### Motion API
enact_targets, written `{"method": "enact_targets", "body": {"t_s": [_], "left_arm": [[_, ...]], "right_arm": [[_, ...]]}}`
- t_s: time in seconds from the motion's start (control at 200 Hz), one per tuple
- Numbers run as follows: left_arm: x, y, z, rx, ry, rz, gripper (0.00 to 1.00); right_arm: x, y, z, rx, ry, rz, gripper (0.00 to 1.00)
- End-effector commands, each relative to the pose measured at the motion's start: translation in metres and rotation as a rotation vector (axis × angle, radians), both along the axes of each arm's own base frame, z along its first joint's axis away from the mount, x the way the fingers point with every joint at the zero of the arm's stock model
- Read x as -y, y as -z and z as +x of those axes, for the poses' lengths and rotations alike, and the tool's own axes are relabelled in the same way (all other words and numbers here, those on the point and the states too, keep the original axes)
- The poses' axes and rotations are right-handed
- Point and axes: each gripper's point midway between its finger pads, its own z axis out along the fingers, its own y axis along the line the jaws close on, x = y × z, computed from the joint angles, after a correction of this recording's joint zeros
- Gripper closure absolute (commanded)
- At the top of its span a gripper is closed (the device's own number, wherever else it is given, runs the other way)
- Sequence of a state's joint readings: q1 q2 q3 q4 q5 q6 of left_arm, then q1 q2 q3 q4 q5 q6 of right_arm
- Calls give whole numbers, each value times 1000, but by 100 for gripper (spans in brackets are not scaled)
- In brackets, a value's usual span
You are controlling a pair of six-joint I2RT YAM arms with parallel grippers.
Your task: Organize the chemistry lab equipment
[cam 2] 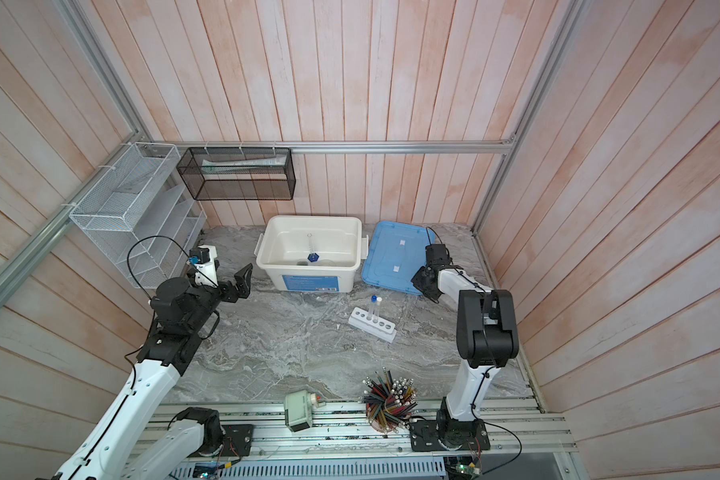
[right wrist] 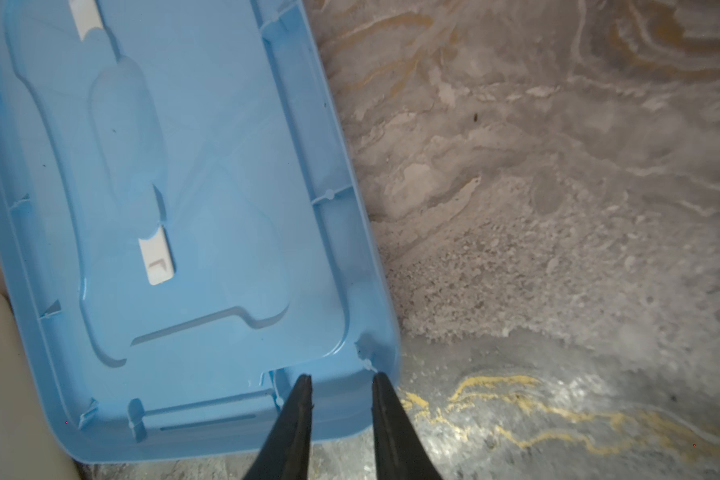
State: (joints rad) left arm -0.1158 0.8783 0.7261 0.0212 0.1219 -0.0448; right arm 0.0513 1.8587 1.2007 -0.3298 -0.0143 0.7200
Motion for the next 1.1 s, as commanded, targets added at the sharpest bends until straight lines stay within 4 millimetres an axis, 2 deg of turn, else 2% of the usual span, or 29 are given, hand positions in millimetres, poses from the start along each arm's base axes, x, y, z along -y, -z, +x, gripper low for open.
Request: {"method": "enact_targets", "body": {"t_s": [0.0, 0.775, 0.98, 1.095], "left_arm": [[-2, 4, -3, 1, -2, 8, 0], [0, 11, 4, -27, 3, 10, 0], [0, 11, 4, -29, 2, 9, 0], [1, 13, 6, -36, 5, 8, 0]], "right_arm": [[7, 4, -5, -32, 54, -14, 72], [10, 35, -8, -81, 61, -27, 73], [11, 43, -10, -93, 71, -32, 76], [13, 47, -12, -98, 74, -31, 83]]}}
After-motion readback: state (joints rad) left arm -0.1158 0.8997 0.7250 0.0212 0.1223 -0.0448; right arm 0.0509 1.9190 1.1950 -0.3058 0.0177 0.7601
